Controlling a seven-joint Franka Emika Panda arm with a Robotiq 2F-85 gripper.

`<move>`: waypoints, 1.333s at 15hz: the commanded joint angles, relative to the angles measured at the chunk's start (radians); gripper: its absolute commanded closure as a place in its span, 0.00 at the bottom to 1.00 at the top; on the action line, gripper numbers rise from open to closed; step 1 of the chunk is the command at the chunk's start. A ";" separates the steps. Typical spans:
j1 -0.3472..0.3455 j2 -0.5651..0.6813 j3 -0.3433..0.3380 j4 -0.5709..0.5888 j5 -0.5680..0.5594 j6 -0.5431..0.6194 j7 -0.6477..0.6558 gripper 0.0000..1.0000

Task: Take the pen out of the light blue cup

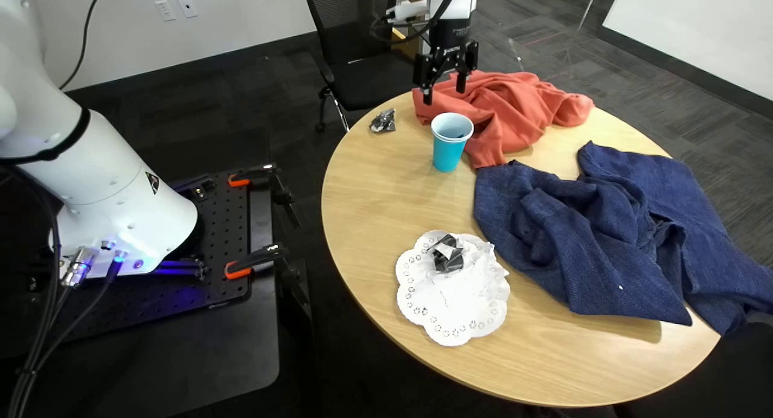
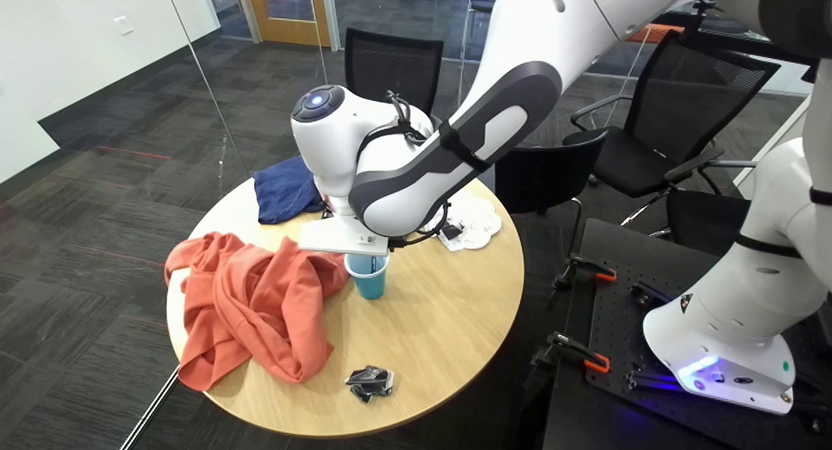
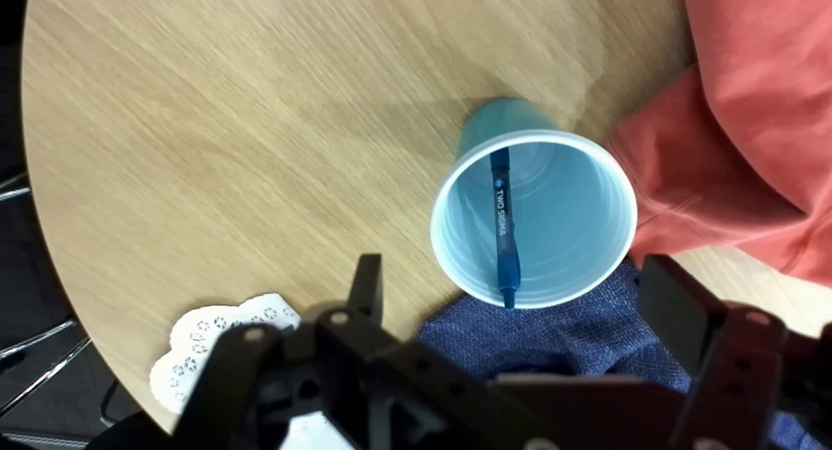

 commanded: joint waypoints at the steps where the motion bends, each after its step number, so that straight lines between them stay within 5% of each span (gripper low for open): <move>1: 0.022 0.036 -0.027 0.039 -0.013 0.017 0.013 0.06; 6: 0.023 0.071 -0.040 0.066 -0.011 0.028 0.006 0.30; 13: 0.023 0.125 -0.068 0.096 -0.008 0.068 0.000 0.40; 20: 0.029 0.162 -0.080 0.123 -0.002 0.073 -0.004 0.67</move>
